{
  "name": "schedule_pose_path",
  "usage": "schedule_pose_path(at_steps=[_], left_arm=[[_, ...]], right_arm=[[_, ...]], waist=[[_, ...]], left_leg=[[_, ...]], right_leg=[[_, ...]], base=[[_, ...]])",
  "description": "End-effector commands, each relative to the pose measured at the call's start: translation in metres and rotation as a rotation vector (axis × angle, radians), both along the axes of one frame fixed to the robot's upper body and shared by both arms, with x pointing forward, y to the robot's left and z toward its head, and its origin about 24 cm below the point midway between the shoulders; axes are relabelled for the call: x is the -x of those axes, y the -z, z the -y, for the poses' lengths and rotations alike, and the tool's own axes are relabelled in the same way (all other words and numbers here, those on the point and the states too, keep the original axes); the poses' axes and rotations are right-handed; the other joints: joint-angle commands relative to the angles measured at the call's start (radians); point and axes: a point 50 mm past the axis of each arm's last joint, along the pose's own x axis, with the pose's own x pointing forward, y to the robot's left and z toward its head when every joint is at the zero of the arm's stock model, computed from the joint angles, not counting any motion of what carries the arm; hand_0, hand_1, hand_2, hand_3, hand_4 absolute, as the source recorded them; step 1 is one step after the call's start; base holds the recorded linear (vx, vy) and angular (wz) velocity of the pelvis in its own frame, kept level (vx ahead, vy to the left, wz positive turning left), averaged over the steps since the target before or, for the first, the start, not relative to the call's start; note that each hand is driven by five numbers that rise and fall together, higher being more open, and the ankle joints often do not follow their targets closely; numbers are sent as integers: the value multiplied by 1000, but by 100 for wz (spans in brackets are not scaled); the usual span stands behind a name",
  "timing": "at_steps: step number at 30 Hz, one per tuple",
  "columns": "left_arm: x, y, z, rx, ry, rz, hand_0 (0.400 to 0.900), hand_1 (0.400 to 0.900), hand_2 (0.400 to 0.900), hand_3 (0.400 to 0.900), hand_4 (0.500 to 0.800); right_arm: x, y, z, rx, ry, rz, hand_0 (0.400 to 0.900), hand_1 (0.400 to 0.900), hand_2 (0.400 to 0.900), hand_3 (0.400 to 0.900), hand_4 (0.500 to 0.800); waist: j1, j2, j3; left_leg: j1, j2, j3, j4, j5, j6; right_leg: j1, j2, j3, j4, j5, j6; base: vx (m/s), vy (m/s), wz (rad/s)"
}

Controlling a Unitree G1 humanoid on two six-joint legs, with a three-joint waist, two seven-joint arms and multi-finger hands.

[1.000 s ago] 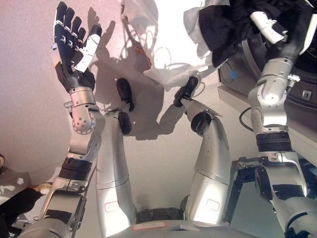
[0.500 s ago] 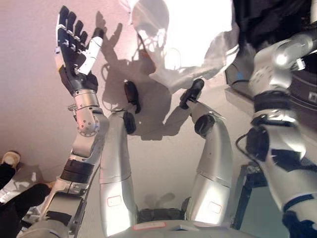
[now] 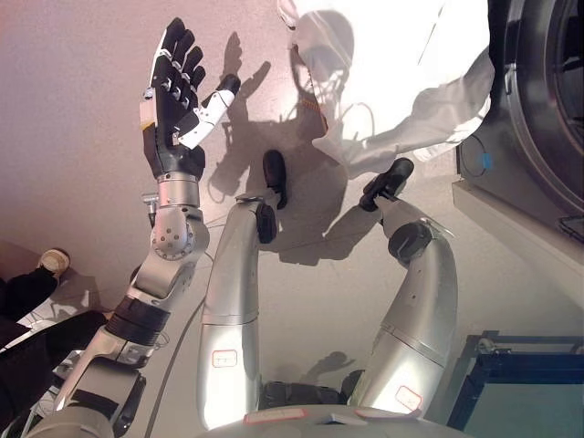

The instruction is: Put the clothes in the basket into the washing machine.

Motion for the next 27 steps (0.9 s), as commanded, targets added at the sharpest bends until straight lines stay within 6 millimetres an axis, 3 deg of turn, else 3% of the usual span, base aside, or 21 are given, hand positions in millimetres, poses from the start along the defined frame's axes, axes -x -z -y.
schedule_pose_path(at_steps=[1, 6, 8, 9, 10, 13, 15, 16, 20, 23, 27], left_arm=[[18, 1, 11, 68, 53, 80, 900, 900, 900, 900, 800], [16, -1, 6, 91, 27, 89, 900, 900, 900, 900, 800], [15, -2, 2, 133, -7, 92, 900, 900, 900, 900, 800], [16, -1, 1, 129, -12, 89, 900, 900, 900, 900, 800], [15, -3, -2, 157, -41, 93, 900, 900, 900, 900, 800], [15, 0, -7, 176, -84, 82, 900, 900, 900, 900, 800], [15, 1, -10, 184, -105, 79, 900, 900, 900, 900, 800], [15, 3, -12, 199, -133, 68, 900, 900, 900, 900, 800], [13, 16, -15, 221, -172, 5, 900, 900, 900, 900, 800], [12, 30, -15, 215, -181, -57, 900, 900, 900, 900, 800], [7, 66, -13, 230, -159, -214, 900, 900, 900, 900, 800]], right_arm=[[-2, 25, 6, 134, 40, -82, 900, 900, 900, 900, 800], [-17, 37, -10, 110, -51, -10, 900, 900, 900, 900, 800], [-30, 41, -35, 130, -139, 93, 900, 900, 900, 900, 800], [-31, 45, -38, 127, -140, 92, 900, 900, 900, 900, 800], [-38, 45, -62, 169, -202, 160, 900, 900, 900, 900, 800], [-42, 54, -103, 215, -276, 254, 900, 900, 900, 900, 800], [-40, 60, -116, 214, -286, 282, 900, 900, 900, 900, 800], [-37, 68, -135, 232, -338, 329, 900, 900, 900, 900, 800], [-22, 107, -179, 261, -482, 358, 900, 900, 900, 900, 800], [-13, 144, -196, 281, -607, 301, 900, 900, 900, 900, 800], [-11, 212, -207, 239, -834, 107, 900, 900, 900, 900, 800]], waist=[[-43, 114, -245], [-51, 115, -250], [-66, 116, -246], [-68, 112, -248], [-83, 113, -240], [-106, 108, -229], [-113, 104, -227], [-124, 107, -217], [-159, 88, -210], [-179, 67, -218], [-206, 32, -244]], left_leg=[[-97, -40, -43, -19, -42, 5], [-100, -40, -46, -6, -41, 5], [-101, -36, -46, 4, -42, 5], [-100, -35, -47, 5, -42, 5], [-100, -33, -46, 9, -43, 6], [-95, -29, -45, 15, -46, 9], [-95, -29, -45, 17, -46, 10], [-95, -27, -43, 14, -46, 11], [-62, -21, -29, -39, -38, 10], [11, -14, -8, -135, -24, 6], [162, -9, 12, -253, -15, 8]], right_leg=[[-222, 46, -13, 94, -66, 104], [-216, 49, -15, 95, -59, 104], [-213, 54, -15, 97, -54, 102], [-211, 54, -15, 98, -54, 102], [-208, 59, -16, 99, -51, 100], [-198, 63, -18, 96, -46, 98], [-195, 64, -19, 96, -47, 98], [-191, 66, -21, 91, -45, 99], [-151, 74, -37, 39, -31, 110], [-64, 89, -70, -42, -25, 126], [84, 113, -96, -140, -5, 148]], base=[[0, 0, 0], [-2, 3, -1], [-12, 25, -11], [-19, 50, -19], [-21, 55, -19], [-30, 58, -18], [-30, 36, -10], [-32, 46, -11], [-29, 38, -11], [-26, 16, -7], [7, 30, -10]])
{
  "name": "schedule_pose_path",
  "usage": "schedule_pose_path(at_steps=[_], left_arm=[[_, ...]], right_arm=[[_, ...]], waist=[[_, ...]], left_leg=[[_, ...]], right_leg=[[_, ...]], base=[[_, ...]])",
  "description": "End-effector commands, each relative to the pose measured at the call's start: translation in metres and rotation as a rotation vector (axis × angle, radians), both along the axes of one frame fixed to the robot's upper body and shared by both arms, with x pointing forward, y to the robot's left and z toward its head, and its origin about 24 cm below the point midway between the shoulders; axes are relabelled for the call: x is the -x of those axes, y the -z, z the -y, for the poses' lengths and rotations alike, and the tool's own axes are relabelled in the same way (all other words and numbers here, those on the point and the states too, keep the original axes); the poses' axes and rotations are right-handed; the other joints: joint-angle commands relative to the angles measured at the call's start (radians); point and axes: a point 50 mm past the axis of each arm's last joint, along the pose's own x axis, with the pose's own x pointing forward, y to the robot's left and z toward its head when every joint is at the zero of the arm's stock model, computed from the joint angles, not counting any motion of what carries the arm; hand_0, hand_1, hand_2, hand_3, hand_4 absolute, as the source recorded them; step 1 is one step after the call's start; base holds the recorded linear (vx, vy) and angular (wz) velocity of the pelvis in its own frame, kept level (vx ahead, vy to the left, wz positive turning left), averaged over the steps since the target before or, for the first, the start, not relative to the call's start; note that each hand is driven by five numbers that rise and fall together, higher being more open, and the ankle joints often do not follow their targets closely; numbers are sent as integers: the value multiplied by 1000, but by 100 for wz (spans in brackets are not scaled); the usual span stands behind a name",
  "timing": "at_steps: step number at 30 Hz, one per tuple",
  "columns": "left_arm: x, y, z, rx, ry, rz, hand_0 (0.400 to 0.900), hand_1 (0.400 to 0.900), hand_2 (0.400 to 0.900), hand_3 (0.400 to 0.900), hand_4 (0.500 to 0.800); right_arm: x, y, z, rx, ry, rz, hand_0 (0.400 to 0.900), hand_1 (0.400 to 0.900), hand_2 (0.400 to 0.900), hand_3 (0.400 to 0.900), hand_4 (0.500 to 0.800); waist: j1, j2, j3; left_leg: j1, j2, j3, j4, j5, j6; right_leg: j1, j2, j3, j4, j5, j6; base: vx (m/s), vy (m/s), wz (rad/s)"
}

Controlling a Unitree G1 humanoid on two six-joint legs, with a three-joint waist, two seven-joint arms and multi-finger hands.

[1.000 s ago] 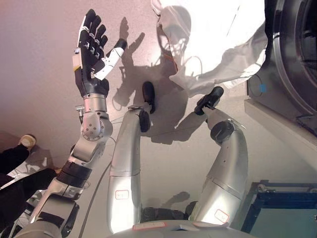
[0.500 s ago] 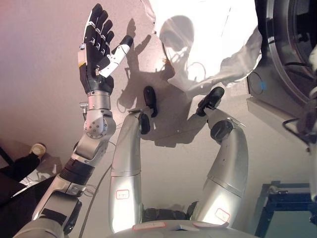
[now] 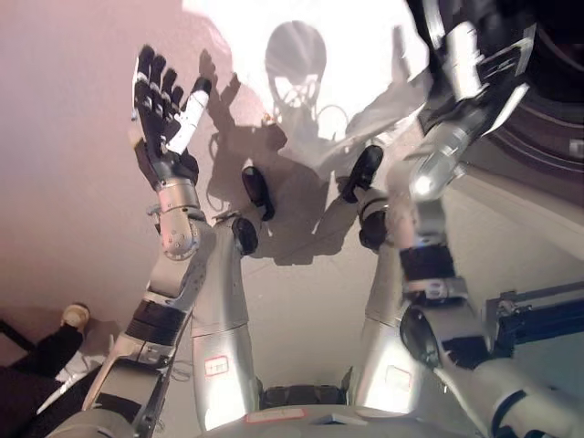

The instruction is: Put the clothes in the basket into the washing machine.

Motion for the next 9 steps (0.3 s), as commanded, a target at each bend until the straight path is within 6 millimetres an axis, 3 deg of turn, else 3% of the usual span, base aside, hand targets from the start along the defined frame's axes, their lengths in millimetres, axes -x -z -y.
schedule_pose_path(at_steps=[1, 9], left_arm=[[11, 33, -9, -4, -2, -76, 900, 900, 900, 900, 800], [10, 118, -12, -15, 66, -436, 900, 900, 900, 900, 800]], right_arm=[[15, 26, 14, 87, -61, 6, 900, 900, 900, 900, 800], [28, 161, 14, 300, -210, -604, 900, 900, 900, 900, 800]], waist=[[-21, -11, -213], [-45, -68, -227]], left_leg=[[38, -41, -32, -163, 8, -12], [521, -38, 2, -466, 39, -35]], right_leg=[[-61, 40, -90, 68, -82, 90], [375, 51, -132, -203, -18, 142]], base=[[61, 9, -8], [145, 11, -7]])
